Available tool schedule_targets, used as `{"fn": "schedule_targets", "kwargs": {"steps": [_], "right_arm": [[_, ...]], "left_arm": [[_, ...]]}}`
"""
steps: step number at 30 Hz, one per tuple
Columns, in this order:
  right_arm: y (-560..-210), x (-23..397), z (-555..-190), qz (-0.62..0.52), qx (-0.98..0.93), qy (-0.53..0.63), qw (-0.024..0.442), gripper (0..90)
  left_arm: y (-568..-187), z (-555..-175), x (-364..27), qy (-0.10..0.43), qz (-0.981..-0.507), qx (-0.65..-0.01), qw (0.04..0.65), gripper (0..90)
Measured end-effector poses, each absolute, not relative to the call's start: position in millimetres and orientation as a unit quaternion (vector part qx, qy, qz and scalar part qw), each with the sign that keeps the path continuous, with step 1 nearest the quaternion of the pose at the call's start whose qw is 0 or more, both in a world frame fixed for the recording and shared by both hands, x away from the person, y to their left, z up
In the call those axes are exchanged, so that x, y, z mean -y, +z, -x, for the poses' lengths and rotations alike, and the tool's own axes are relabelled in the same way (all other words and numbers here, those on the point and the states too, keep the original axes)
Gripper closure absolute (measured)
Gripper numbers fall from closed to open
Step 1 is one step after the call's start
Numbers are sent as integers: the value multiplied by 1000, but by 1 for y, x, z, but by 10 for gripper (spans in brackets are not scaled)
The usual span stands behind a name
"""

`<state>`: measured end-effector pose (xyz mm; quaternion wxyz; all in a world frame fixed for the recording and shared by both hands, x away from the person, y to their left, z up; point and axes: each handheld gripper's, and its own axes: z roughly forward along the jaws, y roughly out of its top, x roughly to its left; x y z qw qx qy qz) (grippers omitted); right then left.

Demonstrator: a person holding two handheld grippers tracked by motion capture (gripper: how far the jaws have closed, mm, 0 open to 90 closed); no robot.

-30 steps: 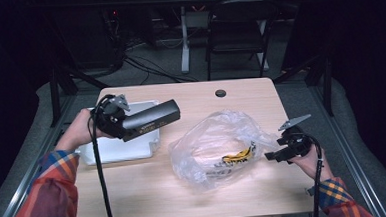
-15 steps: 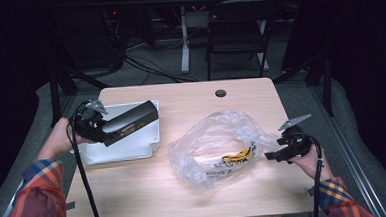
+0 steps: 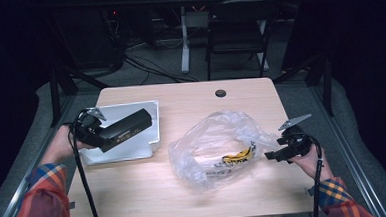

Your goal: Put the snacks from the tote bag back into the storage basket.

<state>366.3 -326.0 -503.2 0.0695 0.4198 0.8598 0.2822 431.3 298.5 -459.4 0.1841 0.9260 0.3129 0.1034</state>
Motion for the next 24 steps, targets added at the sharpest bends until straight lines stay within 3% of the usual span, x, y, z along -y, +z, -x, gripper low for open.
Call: {"fn": "schedule_targets", "kwargs": {"steps": [12,24], "right_arm": [[-504,325,-366,-421,-860,281,71,156],[-505,323,-366,-416,-863,279,72,156]], "left_arm": [[-499,-445,-294,87,-923,-325,186,433],[-514,-452,-292,75,-926,-321,181,430]]}}
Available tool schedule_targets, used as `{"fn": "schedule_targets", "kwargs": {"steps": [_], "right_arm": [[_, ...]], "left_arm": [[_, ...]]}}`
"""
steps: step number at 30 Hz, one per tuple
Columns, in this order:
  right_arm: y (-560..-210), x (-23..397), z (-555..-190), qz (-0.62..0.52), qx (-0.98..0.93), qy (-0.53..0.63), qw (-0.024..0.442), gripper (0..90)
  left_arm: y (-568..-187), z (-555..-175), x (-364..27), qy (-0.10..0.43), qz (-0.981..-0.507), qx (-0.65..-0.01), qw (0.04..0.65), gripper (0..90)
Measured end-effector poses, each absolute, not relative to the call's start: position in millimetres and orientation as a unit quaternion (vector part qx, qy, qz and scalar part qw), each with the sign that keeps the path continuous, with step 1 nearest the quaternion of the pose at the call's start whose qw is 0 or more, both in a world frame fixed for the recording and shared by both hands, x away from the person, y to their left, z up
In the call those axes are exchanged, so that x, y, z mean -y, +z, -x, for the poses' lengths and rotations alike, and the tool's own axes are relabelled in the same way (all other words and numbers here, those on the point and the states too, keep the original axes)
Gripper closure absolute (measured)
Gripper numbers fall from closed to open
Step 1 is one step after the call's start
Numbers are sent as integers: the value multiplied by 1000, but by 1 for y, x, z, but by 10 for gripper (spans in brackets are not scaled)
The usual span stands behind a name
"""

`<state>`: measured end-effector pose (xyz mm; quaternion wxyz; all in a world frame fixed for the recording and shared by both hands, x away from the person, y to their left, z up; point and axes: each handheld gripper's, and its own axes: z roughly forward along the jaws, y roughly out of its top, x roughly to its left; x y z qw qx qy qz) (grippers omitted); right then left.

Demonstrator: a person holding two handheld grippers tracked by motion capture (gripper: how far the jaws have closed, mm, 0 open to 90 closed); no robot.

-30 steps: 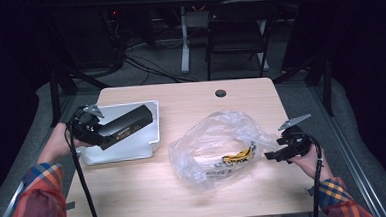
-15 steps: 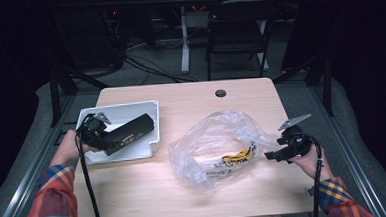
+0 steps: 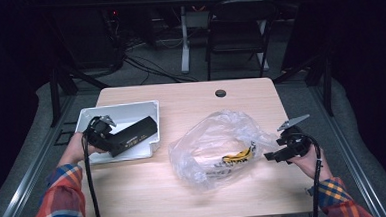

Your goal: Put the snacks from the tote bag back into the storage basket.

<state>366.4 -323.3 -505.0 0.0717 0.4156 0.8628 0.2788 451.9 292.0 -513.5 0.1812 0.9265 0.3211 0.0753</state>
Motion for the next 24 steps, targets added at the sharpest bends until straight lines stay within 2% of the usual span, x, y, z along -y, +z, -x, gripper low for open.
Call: {"fn": "schedule_targets", "kwargs": {"steps": [9,13,16,20,24], "right_arm": [[-505,323,-366,-418,-862,277,75,159],[-505,324,-366,-417,-862,278,74,159],[-504,324,-366,-417,-862,278,75,160],[-504,324,-366,-417,-861,280,77,161],[-503,324,-366,-413,-863,279,76,161]], "left_arm": [[-521,-453,-294,66,-927,-333,158,404],[-520,-453,-296,71,-921,-347,161,270],[-514,-452,-299,77,-914,-357,177,206],[-502,-453,-301,87,-901,-372,206,176],[-492,-456,-296,106,-892,-388,204,156]]}}
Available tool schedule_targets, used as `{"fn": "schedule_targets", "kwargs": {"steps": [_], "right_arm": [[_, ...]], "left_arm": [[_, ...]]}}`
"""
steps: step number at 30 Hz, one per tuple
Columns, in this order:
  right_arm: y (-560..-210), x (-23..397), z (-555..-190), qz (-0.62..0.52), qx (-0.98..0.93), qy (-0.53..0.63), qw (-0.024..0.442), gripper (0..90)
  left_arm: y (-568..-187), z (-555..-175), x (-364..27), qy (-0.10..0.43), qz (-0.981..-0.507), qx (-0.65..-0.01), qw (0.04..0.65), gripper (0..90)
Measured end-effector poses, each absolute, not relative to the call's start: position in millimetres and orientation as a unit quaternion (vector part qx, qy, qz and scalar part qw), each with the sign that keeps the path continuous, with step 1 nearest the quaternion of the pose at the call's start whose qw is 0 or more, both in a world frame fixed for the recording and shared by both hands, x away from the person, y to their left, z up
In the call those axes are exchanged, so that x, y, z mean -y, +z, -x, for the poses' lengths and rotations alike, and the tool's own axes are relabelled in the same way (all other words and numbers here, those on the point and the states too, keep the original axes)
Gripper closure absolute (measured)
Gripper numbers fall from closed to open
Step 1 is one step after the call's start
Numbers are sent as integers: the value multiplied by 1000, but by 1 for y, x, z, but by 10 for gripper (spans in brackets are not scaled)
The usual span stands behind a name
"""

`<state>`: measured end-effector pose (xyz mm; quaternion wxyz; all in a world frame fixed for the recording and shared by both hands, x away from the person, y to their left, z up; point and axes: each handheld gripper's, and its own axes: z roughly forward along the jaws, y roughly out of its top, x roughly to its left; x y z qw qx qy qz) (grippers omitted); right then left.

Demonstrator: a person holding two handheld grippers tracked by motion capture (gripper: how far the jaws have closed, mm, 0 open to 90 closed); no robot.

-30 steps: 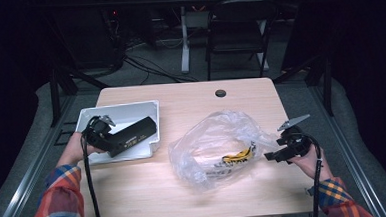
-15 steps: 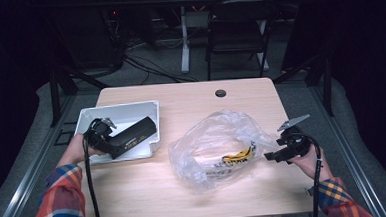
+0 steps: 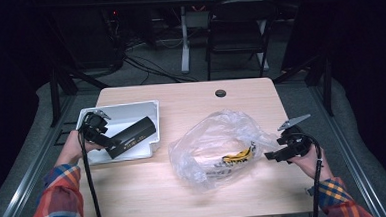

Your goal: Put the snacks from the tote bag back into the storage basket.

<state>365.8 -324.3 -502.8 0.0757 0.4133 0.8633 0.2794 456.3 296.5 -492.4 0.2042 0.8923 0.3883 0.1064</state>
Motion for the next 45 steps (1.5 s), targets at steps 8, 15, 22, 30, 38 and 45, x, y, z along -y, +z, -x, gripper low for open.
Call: {"fn": "schedule_targets", "kwargs": {"steps": [8,15,22,30,38,45], "right_arm": [[-503,324,-365,-417,-861,280,76,164],[-503,324,-365,-414,-864,277,76,168],[-503,324,-365,-413,-864,279,75,170],[-503,324,-365,-413,-864,277,76,171],[-504,324,-364,-416,-862,277,80,173],[-504,324,-364,-415,-863,277,81,174]], "left_arm": [[-487,-467,-276,137,-869,-435,193,278],[-486,-475,-259,168,-837,-473,218,621],[-495,-485,-240,179,-828,-489,206,797],[-507,-495,-230,182,-825,-493,210,847],[-515,-503,-224,181,-824,-498,201,853],[-517,-499,-218,157,-837,-484,201,854]]}}
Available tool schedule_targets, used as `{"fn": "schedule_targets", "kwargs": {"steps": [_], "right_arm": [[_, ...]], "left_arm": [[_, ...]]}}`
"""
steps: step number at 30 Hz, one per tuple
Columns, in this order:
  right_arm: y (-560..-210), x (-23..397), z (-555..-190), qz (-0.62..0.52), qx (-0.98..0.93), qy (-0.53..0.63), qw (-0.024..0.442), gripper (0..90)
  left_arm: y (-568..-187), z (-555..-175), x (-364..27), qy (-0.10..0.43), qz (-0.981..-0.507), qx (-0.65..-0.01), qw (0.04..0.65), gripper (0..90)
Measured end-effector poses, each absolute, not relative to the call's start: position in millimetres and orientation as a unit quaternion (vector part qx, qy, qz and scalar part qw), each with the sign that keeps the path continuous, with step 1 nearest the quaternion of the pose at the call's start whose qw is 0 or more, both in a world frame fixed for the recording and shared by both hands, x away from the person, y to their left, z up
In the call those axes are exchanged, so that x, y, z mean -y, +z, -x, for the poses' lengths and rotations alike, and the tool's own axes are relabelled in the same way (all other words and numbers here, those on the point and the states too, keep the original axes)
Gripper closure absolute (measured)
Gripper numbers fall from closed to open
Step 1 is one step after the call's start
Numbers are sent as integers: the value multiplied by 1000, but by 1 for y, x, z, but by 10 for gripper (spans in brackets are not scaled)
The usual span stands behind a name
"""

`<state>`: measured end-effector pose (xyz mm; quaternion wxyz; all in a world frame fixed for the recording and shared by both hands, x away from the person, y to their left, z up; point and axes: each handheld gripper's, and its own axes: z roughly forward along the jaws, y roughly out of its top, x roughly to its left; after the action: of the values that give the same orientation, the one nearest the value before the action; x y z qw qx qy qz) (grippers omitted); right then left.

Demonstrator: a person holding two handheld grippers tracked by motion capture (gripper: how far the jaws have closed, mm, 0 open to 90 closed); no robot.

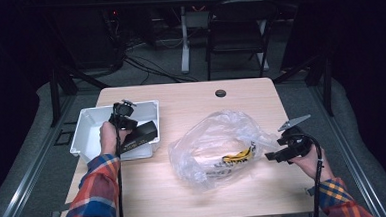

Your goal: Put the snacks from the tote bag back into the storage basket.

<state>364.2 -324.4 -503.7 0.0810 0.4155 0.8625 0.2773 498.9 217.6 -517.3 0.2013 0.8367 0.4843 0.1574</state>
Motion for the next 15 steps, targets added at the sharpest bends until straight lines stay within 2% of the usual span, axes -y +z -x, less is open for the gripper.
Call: {"fn": "schedule_targets", "kwargs": {"steps": [15], "right_arm": [[-503,323,-364,-414,-863,277,82,176]], "left_arm": [[-515,-493,-224,117,-860,-459,190,858]]}}
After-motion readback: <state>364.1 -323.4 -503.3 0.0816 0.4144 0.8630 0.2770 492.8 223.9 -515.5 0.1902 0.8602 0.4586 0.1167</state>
